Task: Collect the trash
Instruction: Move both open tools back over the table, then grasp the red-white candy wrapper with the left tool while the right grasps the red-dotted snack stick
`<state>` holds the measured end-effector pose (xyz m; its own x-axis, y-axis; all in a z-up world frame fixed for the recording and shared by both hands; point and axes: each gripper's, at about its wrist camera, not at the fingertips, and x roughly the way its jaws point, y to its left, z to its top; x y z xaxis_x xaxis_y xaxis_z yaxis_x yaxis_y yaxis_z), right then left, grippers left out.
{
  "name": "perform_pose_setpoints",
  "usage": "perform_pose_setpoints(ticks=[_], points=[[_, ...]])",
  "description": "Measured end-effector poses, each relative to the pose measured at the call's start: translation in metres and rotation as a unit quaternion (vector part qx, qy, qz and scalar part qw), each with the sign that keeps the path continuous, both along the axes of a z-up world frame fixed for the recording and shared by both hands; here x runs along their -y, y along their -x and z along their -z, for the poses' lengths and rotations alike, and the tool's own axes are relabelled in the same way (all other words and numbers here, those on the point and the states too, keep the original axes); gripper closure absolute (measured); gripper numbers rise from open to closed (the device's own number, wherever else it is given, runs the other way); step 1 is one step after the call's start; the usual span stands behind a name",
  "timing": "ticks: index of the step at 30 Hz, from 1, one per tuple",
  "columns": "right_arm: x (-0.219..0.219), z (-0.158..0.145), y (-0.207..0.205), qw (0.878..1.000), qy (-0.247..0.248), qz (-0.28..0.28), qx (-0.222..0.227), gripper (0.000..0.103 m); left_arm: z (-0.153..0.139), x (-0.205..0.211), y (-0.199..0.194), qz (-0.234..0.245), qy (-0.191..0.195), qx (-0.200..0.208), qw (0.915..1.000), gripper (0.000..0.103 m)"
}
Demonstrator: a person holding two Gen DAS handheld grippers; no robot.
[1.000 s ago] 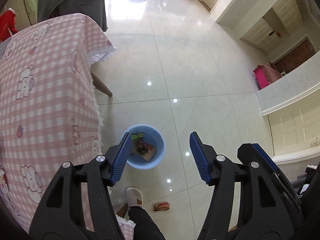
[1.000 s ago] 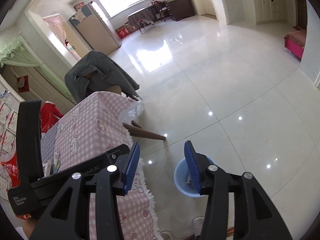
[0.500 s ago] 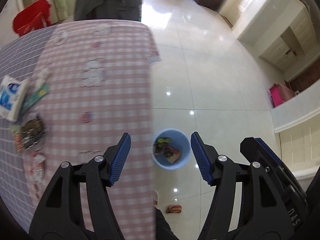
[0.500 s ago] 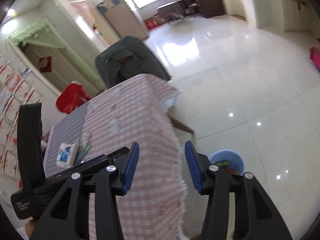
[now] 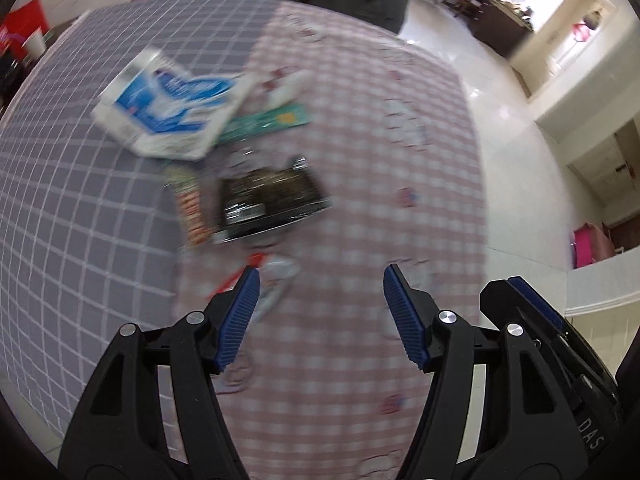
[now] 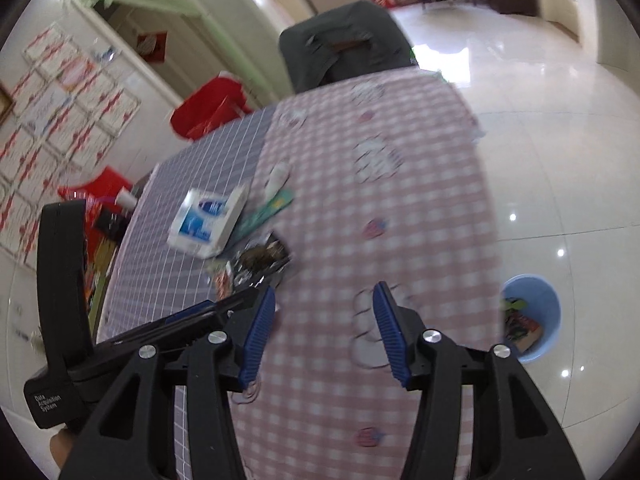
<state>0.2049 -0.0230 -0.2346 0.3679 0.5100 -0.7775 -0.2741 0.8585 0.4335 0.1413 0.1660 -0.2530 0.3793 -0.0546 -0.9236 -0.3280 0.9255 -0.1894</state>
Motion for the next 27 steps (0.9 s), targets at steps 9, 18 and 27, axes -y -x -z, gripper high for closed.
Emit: perform_pose_setpoints(ticks=[9, 18, 27], points=[[-0.046, 0.031, 0.011, 0.999, 0.030, -0.017, -0.012, 0.052, 0.045, -0.034, 0.018, 0.015, 0.020, -0.034, 0.9991, 0.036], [-0.048, 0.044, 0.003, 0.999, 0.049, -0.002, -0.013, 0.052, 0.071, -0.019, 0.001, 0.061, -0.029, -0.032, 0.9972, 0.036], [-0.055, 0.046, -0.009, 0.999, 0.040, -0.011, 0.001, 0.052, 0.065, -0.026, 0.002, 0.051, -0.029, -0.008, 0.9982, 0.072]])
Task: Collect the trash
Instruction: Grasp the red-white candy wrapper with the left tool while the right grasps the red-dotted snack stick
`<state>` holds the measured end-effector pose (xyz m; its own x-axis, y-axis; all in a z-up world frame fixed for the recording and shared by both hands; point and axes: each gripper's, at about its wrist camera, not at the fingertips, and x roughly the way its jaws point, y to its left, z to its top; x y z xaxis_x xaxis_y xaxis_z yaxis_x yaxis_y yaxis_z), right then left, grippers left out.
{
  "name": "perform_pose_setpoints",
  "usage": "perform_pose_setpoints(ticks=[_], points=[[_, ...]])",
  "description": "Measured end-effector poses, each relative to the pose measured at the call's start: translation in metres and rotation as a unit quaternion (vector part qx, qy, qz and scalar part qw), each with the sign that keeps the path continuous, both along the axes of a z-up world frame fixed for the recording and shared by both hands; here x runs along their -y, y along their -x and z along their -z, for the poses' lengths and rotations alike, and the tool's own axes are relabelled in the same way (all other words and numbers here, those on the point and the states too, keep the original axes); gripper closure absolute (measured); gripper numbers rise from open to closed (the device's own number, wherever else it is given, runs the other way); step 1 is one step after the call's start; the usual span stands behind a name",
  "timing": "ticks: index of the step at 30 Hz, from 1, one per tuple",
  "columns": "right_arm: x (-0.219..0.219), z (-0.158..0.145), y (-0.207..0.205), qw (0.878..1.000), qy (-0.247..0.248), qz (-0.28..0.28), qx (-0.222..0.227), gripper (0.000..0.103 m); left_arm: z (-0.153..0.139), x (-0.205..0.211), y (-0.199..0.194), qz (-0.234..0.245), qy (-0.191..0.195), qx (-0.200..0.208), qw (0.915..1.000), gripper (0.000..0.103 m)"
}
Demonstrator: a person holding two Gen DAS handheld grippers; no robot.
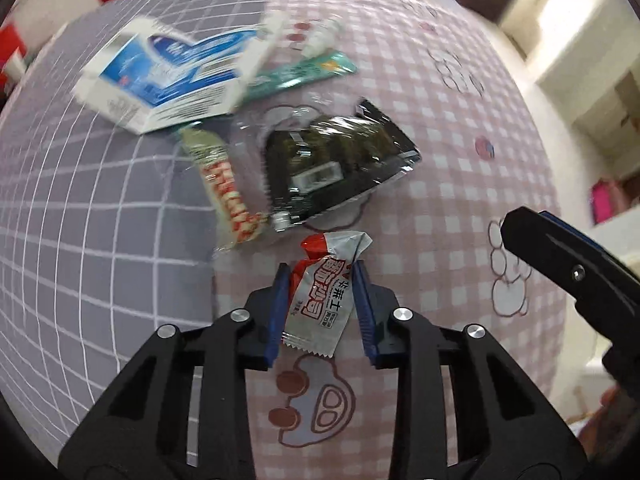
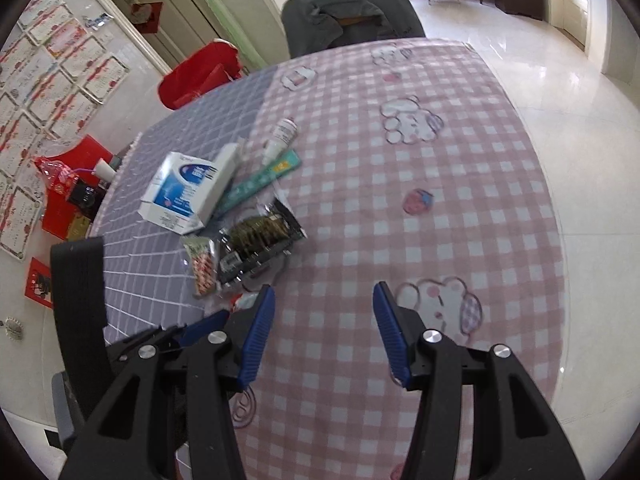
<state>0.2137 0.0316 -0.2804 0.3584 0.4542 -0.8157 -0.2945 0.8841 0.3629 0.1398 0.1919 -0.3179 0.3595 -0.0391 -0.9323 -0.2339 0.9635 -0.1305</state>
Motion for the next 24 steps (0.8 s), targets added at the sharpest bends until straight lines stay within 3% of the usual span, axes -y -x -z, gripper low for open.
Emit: perform_pose_setpoints(ticks=[5, 9, 17, 20, 24], points=[[-0.015, 0.000, -0.010, 1.000, -0.011, -0.026, 0.014, 0.051, -0.025, -0.022, 0.020, -0.042, 0.037, 0.049, 0.9972, 0.072], [-0.039, -0.002, -0.015, 0.996, -0.018, -0.076, 0.037, 0.051, -0.046, -0.048, 0.032, -0.088, 0.027, 0.084, 0.9921, 0.072], [-0.108, 0.005, -0.004, 0.978, -0.019, -0.196, 0.072, 0.052, -0.041, -0.103, 0.047, -0.182, 0.020, 0.070, 0.9807, 0.072], [-0.131, 0.010, -0.001, 0.973, -0.006, -0.216, 0.083, 0.058, -0.037, -0.112, 0.049, -0.189, 0.022, 0.061, 0.9798, 0.072], [-0.150, 0.027, -0.003, 0.971, 0.023, -0.231, 0.062, 0.075, -0.032, -0.118, 0.052, -0.191, 0.030, 0.058, 0.9794, 0.072]])
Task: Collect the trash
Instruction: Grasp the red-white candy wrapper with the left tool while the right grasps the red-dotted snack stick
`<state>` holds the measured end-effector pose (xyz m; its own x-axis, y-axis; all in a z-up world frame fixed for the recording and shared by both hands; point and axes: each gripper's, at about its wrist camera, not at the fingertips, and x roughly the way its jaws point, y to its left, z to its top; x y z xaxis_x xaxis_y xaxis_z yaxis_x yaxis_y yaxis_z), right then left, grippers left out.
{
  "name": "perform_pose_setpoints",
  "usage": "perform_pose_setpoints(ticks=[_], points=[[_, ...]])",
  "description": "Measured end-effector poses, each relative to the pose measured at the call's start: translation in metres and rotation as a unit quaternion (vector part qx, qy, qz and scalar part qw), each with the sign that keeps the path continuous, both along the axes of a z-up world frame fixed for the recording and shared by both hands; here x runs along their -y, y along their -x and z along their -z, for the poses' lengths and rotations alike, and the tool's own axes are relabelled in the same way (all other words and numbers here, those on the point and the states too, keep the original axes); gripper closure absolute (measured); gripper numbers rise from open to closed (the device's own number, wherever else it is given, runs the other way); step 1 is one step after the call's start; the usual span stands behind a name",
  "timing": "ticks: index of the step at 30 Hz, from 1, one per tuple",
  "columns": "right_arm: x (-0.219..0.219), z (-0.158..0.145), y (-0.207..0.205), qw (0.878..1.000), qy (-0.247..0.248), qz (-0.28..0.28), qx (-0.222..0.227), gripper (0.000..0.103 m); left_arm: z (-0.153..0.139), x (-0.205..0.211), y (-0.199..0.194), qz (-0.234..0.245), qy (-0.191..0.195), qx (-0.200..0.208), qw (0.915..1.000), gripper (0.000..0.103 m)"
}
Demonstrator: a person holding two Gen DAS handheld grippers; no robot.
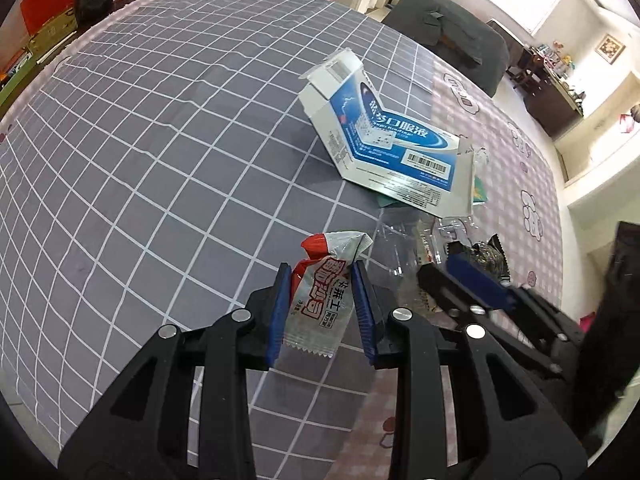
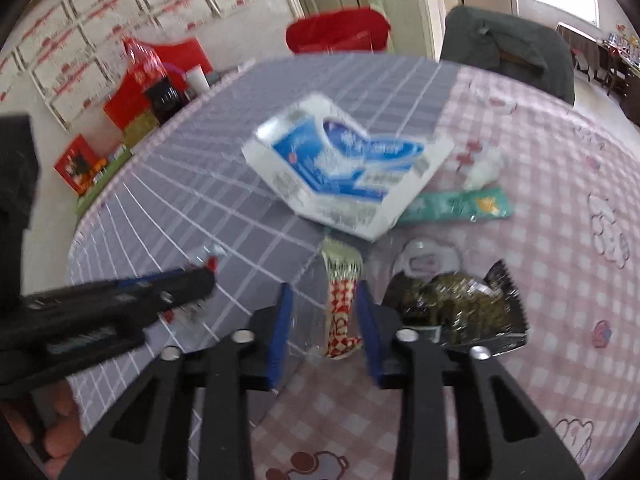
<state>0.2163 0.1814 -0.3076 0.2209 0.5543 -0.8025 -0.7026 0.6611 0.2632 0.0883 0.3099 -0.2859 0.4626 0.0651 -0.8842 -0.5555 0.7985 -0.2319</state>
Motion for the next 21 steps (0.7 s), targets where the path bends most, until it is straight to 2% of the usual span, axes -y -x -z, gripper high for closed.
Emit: perform_pose_setpoints(ticks=[4, 6, 8, 11, 17, 21], points=[[-0.002, 0.015, 0.000, 1.000, 0.017, 0.011, -0.021, 0.080, 0.005, -0.006, -0.002, 0.000, 0.011, -0.003, 0.9999, 0.072], [-0.001, 0.019, 0.000, 0.999, 0.017, 0.017, -0.027, 0.089, 0.004, -0.009, 0.003, 0.000, 0.014, -0.003, 0.9999, 0.072], [0.004, 0.020, -0.004, 0.998, -0.001, 0.028, -0.048, 0.090, 0.003, -0.010, 0.005, 0.000, 0.018, -0.001, 0.9998, 0.072], [0.007, 0.017, -0.004, 0.998, -0.008, 0.032, -0.048, 0.091, 0.000, -0.009, 0.005, 0.003, 0.018, 0.004, 0.9998, 0.072], [0.025, -0.009, 0.002, 0.996, -0.056, 0.050, -0.055, 0.091, -0.020, 0.007, -0.002, 0.027, 0.014, 0.023, 0.9993, 0.072], [0.057, -0.039, 0.004, 0.992, -0.090, 0.077, -0.045, 0.091, -0.037, 0.031, -0.015, 0.053, 0.012, 0.035, 0.9979, 0.072]])
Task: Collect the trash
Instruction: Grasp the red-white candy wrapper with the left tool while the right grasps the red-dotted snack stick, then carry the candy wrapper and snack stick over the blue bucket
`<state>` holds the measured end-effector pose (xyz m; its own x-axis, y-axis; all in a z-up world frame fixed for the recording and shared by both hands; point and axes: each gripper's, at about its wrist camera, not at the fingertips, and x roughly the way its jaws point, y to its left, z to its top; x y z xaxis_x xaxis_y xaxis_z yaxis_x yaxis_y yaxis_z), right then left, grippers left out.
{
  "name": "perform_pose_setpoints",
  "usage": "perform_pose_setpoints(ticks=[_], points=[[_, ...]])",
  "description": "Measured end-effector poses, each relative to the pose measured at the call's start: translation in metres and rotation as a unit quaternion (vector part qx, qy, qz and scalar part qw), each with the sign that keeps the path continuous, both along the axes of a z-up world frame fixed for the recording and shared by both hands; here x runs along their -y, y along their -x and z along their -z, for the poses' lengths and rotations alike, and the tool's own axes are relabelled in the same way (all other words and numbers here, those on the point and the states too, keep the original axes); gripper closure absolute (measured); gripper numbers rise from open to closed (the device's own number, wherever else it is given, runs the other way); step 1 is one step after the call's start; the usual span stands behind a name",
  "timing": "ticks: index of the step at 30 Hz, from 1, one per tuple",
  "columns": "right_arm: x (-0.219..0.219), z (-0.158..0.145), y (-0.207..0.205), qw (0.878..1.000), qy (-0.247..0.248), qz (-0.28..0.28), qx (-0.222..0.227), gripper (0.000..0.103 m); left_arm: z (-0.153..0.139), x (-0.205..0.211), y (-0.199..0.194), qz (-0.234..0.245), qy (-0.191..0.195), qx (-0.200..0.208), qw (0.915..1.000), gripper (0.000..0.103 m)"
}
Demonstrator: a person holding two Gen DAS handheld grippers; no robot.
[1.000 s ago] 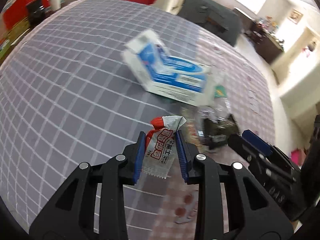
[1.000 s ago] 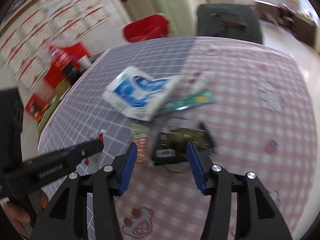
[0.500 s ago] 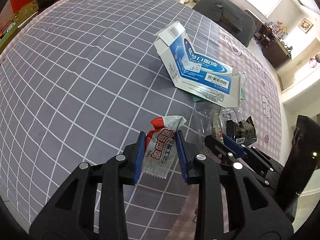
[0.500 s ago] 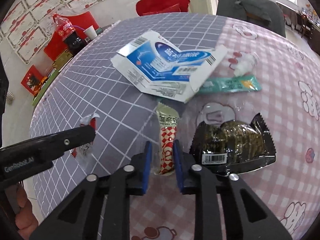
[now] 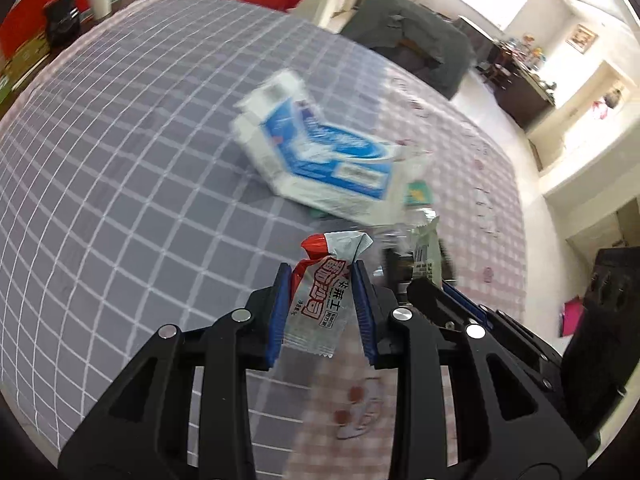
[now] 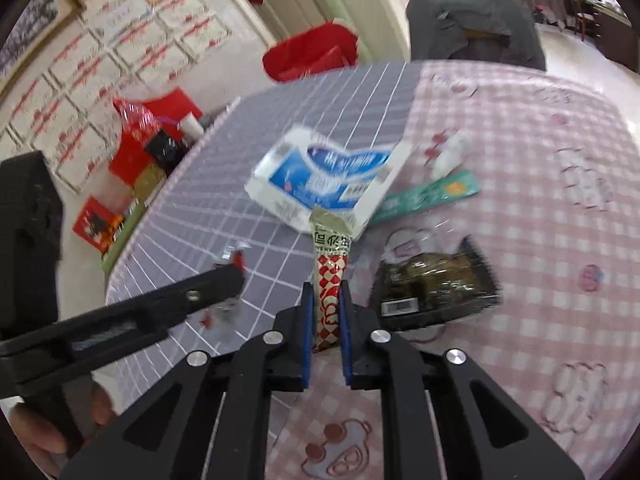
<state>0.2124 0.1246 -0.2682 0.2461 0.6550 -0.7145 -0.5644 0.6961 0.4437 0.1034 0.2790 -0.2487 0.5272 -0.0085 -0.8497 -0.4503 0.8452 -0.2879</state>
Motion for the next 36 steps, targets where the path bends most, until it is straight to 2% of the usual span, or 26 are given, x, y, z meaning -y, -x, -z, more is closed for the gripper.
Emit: perform_pose_setpoints(ticks=[7, 12, 20, 26, 30, 32, 33, 34, 36], points=[[0.085, -0.040, -0.004, 0.996, -0.018, 0.088, 0.023, 0.091, -0.025, 0.082, -0.041, 0.080, 0.002, 0.025, 0.9965, 0.072], [0.164, -0.057, -0.009, 0.986, -0.022, 0.161, 0.033, 0.091, -0.039, 0.167, -0.075, 0.153, 0.014, 0.040, 0.9873, 0.072], [0.289, -0.058, -0.013, 0.964, -0.006, 0.265, 0.030, 0.091, -0.040, 0.298, -0.116, 0.253, 0.032, 0.034, 0.9665, 0.072], [0.353, -0.054, -0.017, 0.946, 0.016, 0.323, 0.036, 0.091, -0.028, 0.370, -0.143, 0.290, 0.039, 0.018, 0.9561, 0.072], [0.389, -0.050, -0.023, 0.936, 0.027, 0.349, 0.035, 0.091, -0.018, 0.404, -0.156, 0.301, 0.049, 0.008, 0.9523, 0.072], [0.404, -0.047, -0.026, 0.932, 0.033, 0.359, 0.034, 0.091, -0.015, 0.418, -0.161, 0.305, 0.055, 0.005, 0.9507, 0.069], [0.411, -0.045, -0.027, 0.931, 0.033, 0.362, 0.032, 0.091, -0.013, 0.426, -0.163, 0.305, 0.058, 0.002, 0.9505, 0.061], [0.418, -0.044, -0.027, 0.930, 0.033, 0.365, 0.031, 0.091, -0.011, 0.431, -0.165, 0.305, 0.059, -0.001, 0.9506, 0.043], [0.425, -0.042, -0.030, 0.929, 0.034, 0.368, 0.028, 0.091, -0.009, 0.436, -0.167, 0.306, 0.053, -0.001, 0.9507, 0.043]])
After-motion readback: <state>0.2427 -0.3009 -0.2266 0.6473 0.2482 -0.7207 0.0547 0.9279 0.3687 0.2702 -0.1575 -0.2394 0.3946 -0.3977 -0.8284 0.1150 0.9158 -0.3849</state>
